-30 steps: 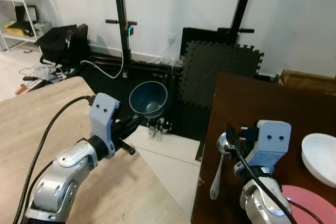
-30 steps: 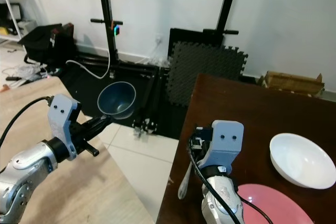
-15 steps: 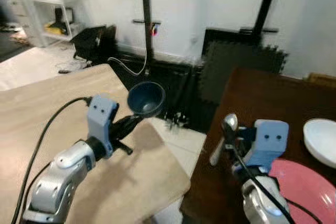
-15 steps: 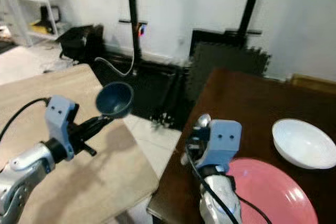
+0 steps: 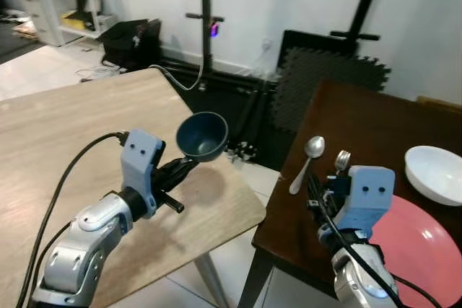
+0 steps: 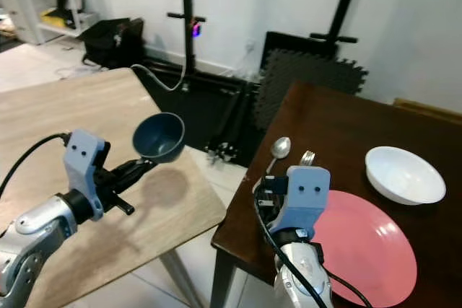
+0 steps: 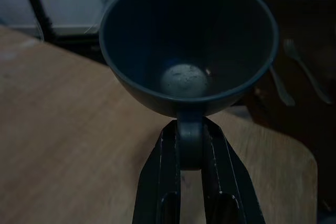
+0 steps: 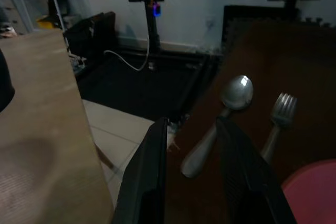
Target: Setting the table
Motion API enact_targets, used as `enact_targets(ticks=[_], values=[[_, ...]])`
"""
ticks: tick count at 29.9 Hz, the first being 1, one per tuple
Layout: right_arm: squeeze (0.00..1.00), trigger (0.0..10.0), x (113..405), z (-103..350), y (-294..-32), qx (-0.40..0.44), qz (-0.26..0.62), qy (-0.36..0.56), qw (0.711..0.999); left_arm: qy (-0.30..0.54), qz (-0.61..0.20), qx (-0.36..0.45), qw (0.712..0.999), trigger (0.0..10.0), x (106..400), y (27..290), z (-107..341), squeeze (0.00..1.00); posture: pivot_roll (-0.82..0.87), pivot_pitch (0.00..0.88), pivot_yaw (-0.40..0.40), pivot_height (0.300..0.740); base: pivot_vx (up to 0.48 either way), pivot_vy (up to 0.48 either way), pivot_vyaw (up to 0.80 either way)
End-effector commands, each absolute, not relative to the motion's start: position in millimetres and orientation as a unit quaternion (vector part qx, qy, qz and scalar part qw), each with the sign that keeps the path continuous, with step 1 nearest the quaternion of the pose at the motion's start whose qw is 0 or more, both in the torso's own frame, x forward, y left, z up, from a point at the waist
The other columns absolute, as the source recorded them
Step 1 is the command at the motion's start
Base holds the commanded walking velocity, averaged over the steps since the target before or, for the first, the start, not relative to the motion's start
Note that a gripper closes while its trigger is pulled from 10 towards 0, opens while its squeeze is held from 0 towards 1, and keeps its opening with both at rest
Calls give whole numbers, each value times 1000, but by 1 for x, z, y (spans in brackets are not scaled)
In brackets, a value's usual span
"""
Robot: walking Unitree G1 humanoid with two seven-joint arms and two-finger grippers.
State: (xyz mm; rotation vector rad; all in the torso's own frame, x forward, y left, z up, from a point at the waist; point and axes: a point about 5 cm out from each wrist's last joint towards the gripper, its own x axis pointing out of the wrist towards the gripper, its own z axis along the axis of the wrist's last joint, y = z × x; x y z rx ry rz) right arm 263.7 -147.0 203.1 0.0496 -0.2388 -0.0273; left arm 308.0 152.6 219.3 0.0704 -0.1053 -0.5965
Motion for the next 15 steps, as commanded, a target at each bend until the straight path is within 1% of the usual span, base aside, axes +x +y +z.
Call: enact_targets(ticks=[1,4,15], values=[[0,10000,262,201,-150,22,-21,-114,993,-48,-301,35,952,10000,307,150,216,0,7,75,46,740,-285,0,0],[0,10000,263,201,-150,21,-21,-115,993,-48,-301,35,952,10000,307,150,216,0,8,73,47,740,-334,0,0],[0,10000,263,200,-150,22,-21,-113,993,-46,-290,25,955,10000,309,151,217,0,10,77,48,740,0,0,0]])
